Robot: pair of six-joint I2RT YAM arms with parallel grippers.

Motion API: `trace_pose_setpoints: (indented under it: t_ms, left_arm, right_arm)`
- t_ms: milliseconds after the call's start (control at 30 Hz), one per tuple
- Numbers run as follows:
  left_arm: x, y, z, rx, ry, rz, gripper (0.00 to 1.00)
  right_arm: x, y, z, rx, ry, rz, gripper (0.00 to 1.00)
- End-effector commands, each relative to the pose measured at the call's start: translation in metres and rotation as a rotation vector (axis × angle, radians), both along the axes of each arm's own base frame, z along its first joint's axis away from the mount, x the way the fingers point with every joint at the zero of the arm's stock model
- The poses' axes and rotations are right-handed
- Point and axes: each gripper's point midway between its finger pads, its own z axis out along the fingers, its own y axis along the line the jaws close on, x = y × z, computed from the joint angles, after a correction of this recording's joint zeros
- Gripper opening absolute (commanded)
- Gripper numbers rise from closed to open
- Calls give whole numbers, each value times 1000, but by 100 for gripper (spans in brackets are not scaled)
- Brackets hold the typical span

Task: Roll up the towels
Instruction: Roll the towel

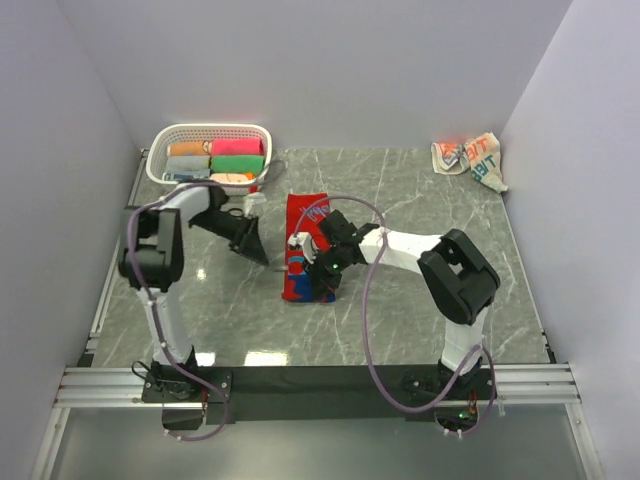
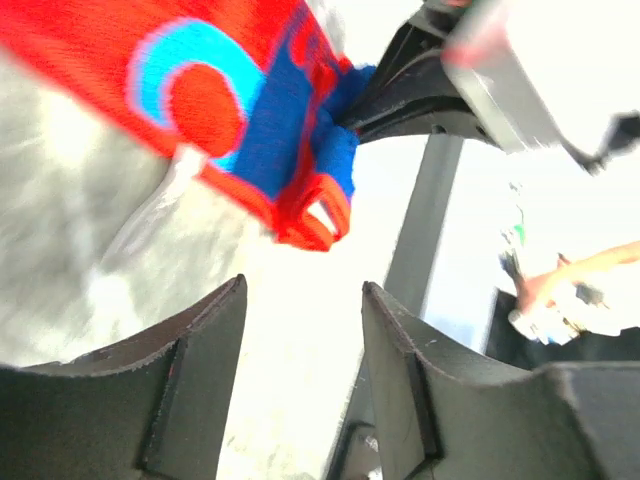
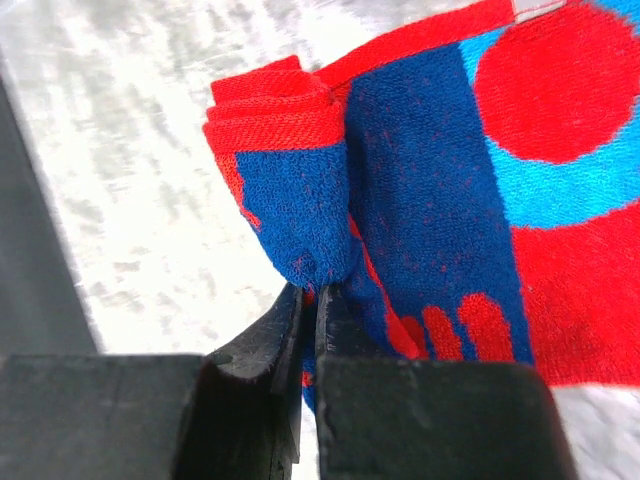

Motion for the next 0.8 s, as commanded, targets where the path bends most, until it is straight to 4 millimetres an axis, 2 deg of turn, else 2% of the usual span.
trace_pose_setpoints:
  t_ms: [0,33,67,133,167,200,233,267,300,367,400,433,467,500,533,567,667,700,767]
  left_arm:
    - [16,18,23,-79,-183,82,55]
    - [17,24,24,-60,-196,107,55]
    - [27,31,34,-52,-304,133,54]
    - [17,36,30,-12,-355,141,54]
    - [17,40,42,24,-476,137,55]
    - [4,40,30,50,-497,127,56]
    - [14,40,34,63,-631,120,58]
    - [13,43,45,115,-754,112,60]
    - [-4,33,33,126,-777,65,61]
    - [-2,28,43,169,-978,21,63]
    - [-17,12,32,165,-1009,-47,63]
    - [-21,5,30,172,-1058,-80,63]
    - [-19,-3,38,162,-1151,-97,64]
    - [-30,-13,24,188,-1172,-150,65]
    - [-33,-19,22,186,-1206,-182,65]
    - [-31,-28,23,180,-1252,-192,65]
    - [-37,-45,5,218,-1268,-254,65]
    - [-37,-56,5,209,-1294,-261,65]
    - [-33,-60,-10,248,-1279,-283,65]
  right_arm:
    - [-24,3,11,25,235,28,0]
    - [-23,2,10,26,268,18,0]
    - [-20,7,10,38,318,11,0]
    - [-20,5,8,18,390,0,0]
    - [-20,5,2,17,445,-6,0]
    - [-16,7,7,17,468,-14,0]
    - [-14,8,7,18,488,-19,0]
    - [-13,7,2,14,525,-28,0]
    - [-11,11,8,24,550,-27,0]
    - [-9,12,3,13,588,-39,0]
    - [-7,15,7,18,604,-39,0]
    - [-6,16,7,15,613,-45,0]
    - [-6,16,2,7,633,-51,0]
    - [-5,19,5,9,647,-51,0]
    - [-5,20,3,5,660,-52,0]
    - [-5,19,-1,-4,674,-59,0]
    - [-5,20,-4,-13,694,-70,0]
    - [-5,21,-4,-13,696,-70,0]
    - [-4,21,-5,-12,704,-74,0]
